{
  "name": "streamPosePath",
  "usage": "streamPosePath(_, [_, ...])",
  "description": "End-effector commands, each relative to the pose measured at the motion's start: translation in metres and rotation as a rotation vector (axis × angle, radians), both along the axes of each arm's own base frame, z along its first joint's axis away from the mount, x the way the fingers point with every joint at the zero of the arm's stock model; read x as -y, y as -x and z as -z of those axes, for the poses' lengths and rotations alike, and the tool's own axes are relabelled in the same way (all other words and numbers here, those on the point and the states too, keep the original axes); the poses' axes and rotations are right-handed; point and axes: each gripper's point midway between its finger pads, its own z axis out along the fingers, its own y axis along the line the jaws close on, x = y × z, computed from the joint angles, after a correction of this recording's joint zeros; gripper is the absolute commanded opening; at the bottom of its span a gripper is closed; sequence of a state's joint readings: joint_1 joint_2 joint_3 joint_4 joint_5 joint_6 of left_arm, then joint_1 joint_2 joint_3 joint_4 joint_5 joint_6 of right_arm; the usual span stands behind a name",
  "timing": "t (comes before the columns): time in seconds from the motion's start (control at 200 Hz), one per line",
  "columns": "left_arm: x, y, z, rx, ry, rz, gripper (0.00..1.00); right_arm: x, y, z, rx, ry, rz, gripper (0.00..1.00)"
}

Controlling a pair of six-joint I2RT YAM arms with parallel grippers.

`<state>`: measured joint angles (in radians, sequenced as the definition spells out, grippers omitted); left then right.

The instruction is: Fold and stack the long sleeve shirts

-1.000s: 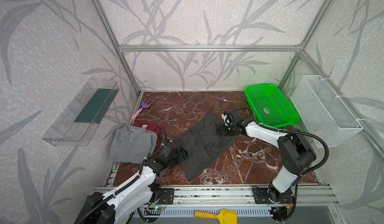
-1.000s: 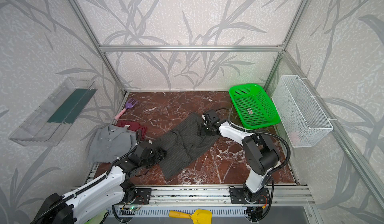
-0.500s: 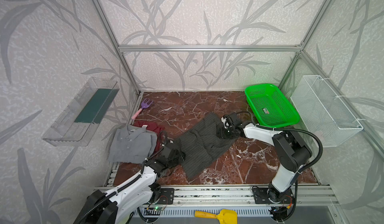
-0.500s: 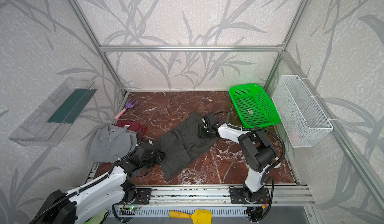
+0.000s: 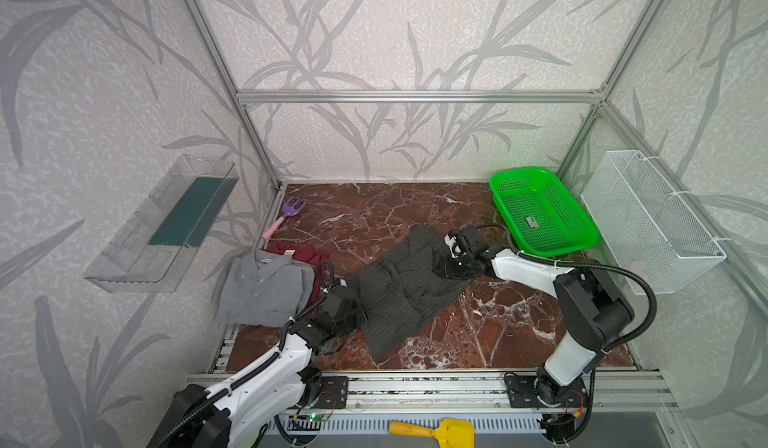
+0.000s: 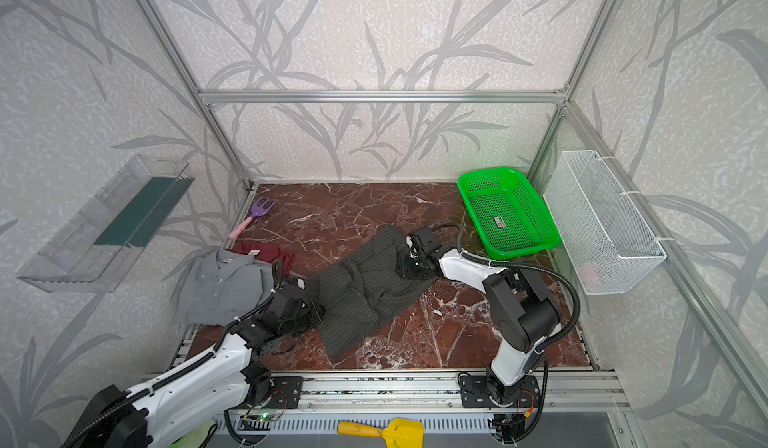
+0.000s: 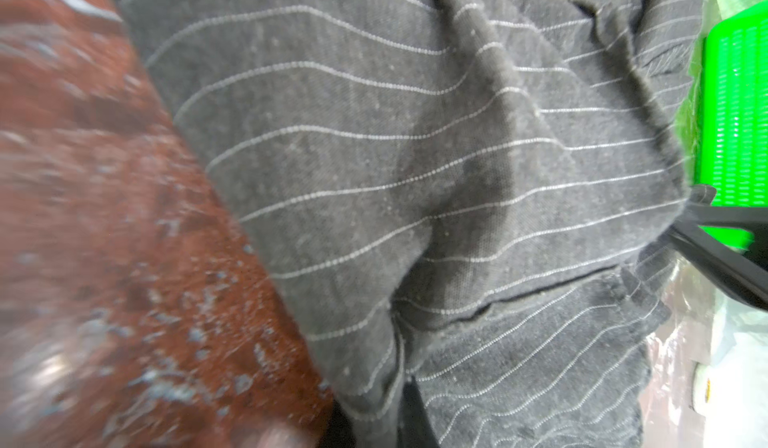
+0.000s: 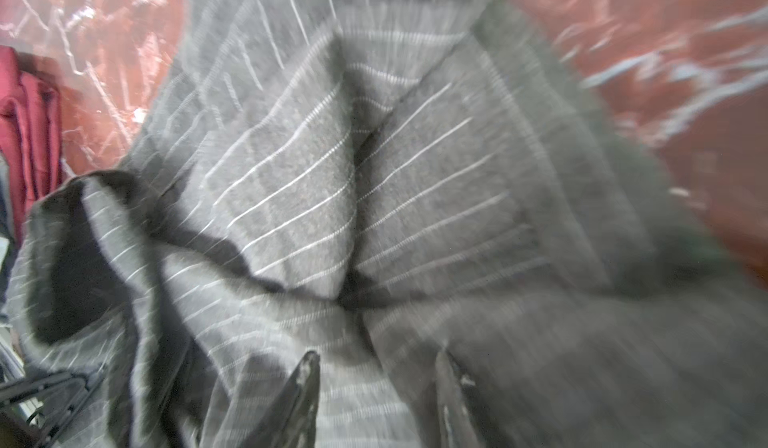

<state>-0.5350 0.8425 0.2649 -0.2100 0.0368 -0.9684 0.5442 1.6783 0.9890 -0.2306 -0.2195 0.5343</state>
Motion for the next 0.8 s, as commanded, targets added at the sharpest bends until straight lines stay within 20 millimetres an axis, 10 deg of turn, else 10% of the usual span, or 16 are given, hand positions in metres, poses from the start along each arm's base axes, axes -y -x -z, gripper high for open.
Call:
streamPosePath(0.0, [-0.019,0.000,-0.016,-0.002,-0.133,-0.009,0.00,0.026,-0.005,-0.018,0.087,0.111,0.055,0.46])
streamPosePath(0.445, [-0.026,-0.002,-0.062,-0.242,-0.425,0.205,0.00,0.053,-0.002,0.009,0.090,0.170,0.135,0.46])
streamPosePath(0.795, [-0.042,-0.031,-0.105,-0.423,-0.694,0.323,0.00,0.029,0.016,0.031,0.003,0.045,0.082,0.46])
